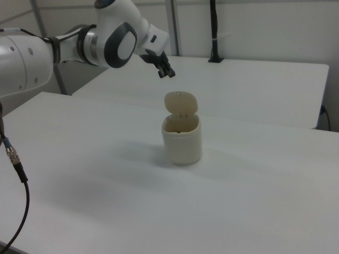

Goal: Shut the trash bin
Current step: 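Move the gripper down toward the raised lid of the cream bin, then push the raised lid over and down onto the bin opening with the gripper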

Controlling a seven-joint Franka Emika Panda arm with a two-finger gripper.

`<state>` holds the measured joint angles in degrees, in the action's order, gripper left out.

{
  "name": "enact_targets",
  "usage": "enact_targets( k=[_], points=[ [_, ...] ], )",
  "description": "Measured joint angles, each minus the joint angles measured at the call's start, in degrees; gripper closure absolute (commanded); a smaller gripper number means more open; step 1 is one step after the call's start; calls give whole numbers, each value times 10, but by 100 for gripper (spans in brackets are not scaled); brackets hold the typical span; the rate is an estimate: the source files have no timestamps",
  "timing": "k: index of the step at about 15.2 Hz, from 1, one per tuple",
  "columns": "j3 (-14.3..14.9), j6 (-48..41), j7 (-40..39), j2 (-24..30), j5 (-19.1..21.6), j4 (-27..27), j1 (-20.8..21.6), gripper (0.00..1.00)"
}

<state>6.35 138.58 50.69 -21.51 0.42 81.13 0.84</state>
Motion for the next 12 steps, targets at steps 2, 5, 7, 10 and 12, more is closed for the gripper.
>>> enact_targets(
  k=[2, 5, 7, 10, 12],
  points=[
    [0, 4, 1, -9, -9, 0, 0, 100],
    [2, 4, 3, -15, -25, 0, 0, 100],
    [4, 4, 3, -19, -32, 0, -1, 100],
    [4, 4, 3, -21, -46, 3, -1, 100],
    [4, 4, 3, -22, -55, 4, -2, 100]
  ],
)
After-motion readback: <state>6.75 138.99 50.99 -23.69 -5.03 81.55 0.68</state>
